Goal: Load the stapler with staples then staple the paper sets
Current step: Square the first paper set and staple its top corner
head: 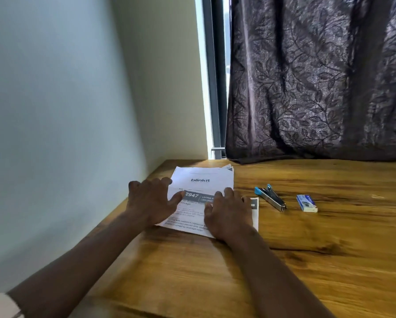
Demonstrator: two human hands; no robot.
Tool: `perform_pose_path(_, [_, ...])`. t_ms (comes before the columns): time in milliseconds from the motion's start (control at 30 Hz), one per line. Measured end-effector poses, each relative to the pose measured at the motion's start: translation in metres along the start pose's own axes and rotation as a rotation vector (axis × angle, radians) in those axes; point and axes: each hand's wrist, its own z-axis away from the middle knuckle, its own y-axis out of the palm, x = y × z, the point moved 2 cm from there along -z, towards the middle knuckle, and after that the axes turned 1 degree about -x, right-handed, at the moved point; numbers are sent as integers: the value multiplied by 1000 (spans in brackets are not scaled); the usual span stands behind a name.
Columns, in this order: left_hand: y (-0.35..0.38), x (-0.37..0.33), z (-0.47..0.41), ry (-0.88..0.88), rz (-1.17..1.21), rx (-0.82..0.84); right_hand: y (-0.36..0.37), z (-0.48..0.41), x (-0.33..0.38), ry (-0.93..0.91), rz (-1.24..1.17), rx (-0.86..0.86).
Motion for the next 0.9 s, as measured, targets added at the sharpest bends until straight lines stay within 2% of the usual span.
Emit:
perform_pose_path(100, [-2, -9, -18, -92, 150, 146, 0, -1, 1, 7, 13, -19])
perform_pose_path(233, [3, -14, -38, -176, 253, 258, 0, -2, 1, 13, -20, -65])
perform_pose_path(400, [9, -11, -41, -220, 616, 356, -5, 3, -2, 37, -38, -109])
perform_pose_path(600, [13, -3, -34, -158, 1113, 331, -4, 3, -5, 76, -36, -72])
perform_pose_path(700, [23, 2, -26, -61, 1409, 292, -6, 4, -6, 43, -49, -111])
perform_pose_path(900, [27, 1, -17, 181, 1452, 199, -22, -5, 2, -85, -173, -323])
